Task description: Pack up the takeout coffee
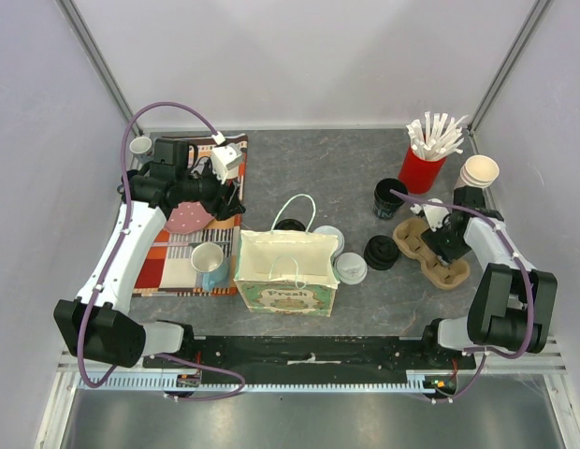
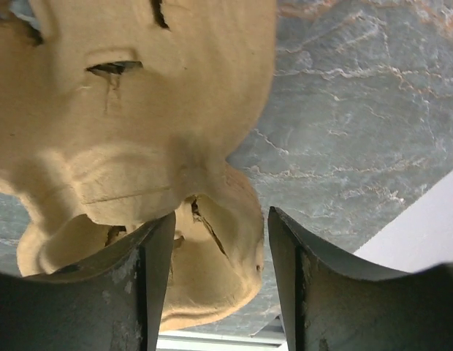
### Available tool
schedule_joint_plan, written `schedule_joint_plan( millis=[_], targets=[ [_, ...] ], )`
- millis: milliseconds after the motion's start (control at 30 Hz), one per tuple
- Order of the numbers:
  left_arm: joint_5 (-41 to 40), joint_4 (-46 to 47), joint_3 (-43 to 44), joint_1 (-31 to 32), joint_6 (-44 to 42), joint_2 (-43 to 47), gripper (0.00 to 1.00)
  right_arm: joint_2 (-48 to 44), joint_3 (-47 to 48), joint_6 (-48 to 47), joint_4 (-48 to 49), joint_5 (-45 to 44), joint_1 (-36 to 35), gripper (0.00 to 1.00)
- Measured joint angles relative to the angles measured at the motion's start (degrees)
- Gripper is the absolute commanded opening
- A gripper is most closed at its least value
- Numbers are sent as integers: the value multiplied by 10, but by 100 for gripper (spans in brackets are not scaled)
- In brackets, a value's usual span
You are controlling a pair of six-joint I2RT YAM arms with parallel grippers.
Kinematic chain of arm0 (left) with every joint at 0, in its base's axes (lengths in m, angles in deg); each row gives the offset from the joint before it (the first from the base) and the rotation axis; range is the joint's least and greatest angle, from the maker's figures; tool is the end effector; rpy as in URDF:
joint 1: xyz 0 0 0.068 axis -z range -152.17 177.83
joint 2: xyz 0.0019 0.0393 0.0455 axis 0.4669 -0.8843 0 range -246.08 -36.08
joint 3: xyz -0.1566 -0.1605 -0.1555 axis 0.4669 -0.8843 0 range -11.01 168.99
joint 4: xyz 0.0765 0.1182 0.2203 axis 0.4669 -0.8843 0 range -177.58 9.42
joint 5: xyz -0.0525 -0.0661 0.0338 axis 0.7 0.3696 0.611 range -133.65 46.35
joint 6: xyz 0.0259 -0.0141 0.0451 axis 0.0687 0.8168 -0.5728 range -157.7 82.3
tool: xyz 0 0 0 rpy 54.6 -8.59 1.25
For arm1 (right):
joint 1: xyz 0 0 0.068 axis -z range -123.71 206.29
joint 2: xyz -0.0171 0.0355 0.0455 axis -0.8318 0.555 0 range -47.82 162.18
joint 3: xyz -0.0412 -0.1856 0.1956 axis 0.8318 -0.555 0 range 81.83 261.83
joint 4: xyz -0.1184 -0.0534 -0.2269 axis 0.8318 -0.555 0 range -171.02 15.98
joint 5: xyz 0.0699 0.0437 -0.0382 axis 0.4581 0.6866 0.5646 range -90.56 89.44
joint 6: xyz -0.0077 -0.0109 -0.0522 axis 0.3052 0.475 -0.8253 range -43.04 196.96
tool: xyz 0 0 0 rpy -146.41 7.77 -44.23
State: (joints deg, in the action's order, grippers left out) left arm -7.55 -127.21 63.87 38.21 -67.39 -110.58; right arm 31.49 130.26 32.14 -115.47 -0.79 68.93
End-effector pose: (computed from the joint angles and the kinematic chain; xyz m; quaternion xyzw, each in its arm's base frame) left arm 0.2570 -0.0685 0.3554 0.4107 0.7894 -0.2240 0.3974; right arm 0.2394 -0.0537 0.1943 -0.2736 0.9495 -0.0756 0.1337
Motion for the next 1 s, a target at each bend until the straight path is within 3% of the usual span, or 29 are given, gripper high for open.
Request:
schedule_joint_plan(
  millis=[100,267,333,700,1000],
  targets=[
    [0,0,0,0,0,0,67,4,-2,-17,0,15,0,28],
    [0,0,0,0,0,0,67,-5,-2,-34,-2,24,5,11],
    [0,0,0,0,0,0,67,-13,-1,-45,-9,28,6,0],
    [5,-6,7,0,0,0,67,-50,29,-87,-70,34,7,0],
    [34,-11,40,0,0,0,67,-116,101,-47,-71,56,7,0]
  ],
)
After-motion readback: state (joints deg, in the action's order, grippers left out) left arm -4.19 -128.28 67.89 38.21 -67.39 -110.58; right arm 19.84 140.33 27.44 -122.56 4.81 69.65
